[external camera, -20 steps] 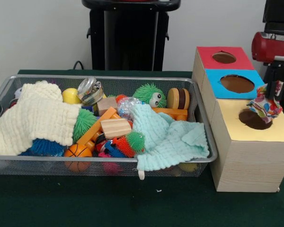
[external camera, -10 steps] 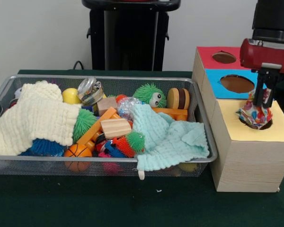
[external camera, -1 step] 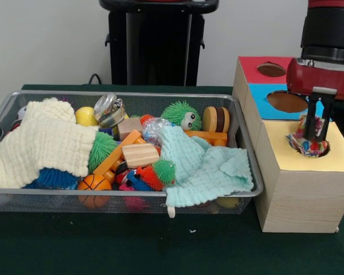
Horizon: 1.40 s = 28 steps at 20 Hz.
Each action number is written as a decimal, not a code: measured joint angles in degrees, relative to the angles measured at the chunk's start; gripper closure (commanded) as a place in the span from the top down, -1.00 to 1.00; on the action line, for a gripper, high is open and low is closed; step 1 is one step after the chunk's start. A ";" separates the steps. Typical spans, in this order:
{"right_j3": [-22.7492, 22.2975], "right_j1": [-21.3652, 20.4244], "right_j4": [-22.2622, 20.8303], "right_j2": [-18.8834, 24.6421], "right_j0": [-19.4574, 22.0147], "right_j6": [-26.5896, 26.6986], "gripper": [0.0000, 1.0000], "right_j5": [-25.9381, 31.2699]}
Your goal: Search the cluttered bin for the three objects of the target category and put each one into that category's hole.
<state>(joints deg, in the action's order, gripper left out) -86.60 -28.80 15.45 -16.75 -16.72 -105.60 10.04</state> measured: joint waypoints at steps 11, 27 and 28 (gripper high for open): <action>0.02 1.21 0.01 0.01 0.29 0.00 -1.00 -0.48; 0.01 1.48 0.01 0.01 1.82 0.00 1.00 -2.78; 0.01 1.48 0.01 0.01 1.82 0.00 1.00 -2.78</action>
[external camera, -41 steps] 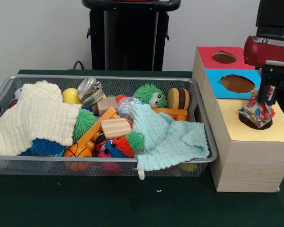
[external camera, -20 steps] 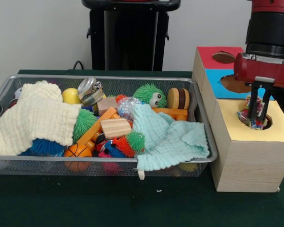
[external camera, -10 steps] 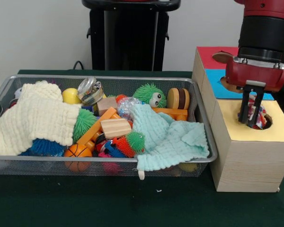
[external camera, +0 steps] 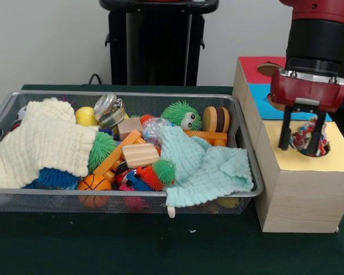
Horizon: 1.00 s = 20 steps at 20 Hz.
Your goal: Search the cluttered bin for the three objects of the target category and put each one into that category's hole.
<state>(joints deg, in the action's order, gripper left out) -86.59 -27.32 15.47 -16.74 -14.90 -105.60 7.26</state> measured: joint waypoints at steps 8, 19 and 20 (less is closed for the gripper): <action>0.00 0.02 -0.01 0.01 0.00 0.00 1.00 0.00; 0.05 -0.91 -0.01 0.01 0.00 0.00 1.00 2.90; 0.11 -1.15 -0.01 0.00 0.00 0.00 1.00 3.93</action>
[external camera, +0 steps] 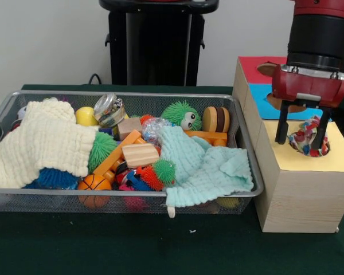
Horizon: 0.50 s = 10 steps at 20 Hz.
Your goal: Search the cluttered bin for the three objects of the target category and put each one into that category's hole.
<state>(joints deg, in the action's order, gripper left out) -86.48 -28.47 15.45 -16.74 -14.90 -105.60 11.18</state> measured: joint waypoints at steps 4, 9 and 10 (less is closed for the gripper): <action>0.44 -1.67 -0.01 0.00 -0.01 0.00 1.00 6.32; 0.99 -3.27 -0.02 -0.01 -0.01 0.00 1.00 11.04; 1.11 -3.48 -0.02 -0.02 -0.01 0.00 1.00 11.38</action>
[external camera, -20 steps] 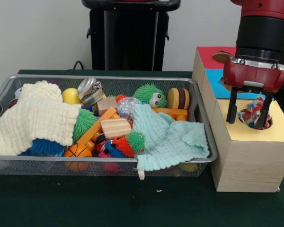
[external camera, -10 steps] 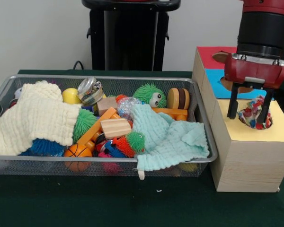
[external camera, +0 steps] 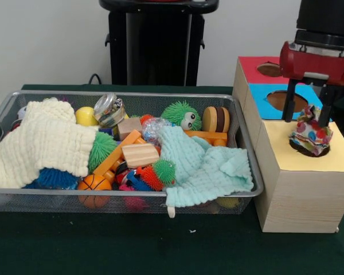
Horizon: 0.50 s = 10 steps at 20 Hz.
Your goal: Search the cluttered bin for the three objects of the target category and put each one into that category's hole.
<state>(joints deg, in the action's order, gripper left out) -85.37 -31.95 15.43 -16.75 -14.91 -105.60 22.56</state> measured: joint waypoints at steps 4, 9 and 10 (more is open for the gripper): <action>0.91 -0.54 0.00 0.00 0.01 0.00 1.00 0.33; 2.07 -0.62 -0.01 0.00 0.01 0.00 1.00 0.33; 2.13 -0.63 -0.01 0.01 0.01 0.00 1.00 0.33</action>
<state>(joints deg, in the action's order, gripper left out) -83.24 -32.58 15.42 -16.75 -14.90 -105.60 22.89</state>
